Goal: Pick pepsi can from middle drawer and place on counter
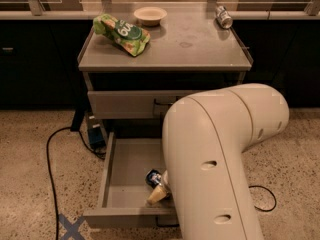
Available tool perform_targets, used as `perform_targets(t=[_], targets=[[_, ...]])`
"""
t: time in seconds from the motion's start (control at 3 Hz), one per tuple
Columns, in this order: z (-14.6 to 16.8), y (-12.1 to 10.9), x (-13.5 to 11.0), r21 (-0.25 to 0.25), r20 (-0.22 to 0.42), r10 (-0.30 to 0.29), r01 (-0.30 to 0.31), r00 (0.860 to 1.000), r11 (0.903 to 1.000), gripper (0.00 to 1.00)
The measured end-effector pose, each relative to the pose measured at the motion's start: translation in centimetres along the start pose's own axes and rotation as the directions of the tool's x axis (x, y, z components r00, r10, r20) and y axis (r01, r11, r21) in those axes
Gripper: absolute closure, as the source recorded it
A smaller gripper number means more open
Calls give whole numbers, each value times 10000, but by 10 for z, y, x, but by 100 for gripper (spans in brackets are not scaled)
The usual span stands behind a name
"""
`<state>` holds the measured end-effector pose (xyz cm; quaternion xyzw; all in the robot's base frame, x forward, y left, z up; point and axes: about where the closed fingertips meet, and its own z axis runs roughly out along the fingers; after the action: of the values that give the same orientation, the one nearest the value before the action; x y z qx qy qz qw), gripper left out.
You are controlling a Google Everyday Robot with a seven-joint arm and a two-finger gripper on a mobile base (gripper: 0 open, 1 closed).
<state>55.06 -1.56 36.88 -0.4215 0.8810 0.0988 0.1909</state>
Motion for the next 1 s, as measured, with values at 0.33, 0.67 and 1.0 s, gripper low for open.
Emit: perform_targets(t=[0.33, 0.67, 1.0], targets=[[12, 29, 5, -520, -345, -726, 708, 9968, 9961, 19], [13, 30, 5, -527, -346, -736, 717, 9967, 9960, 42], [13, 30, 5, -527, -345, -735, 716, 9967, 9960, 65]])
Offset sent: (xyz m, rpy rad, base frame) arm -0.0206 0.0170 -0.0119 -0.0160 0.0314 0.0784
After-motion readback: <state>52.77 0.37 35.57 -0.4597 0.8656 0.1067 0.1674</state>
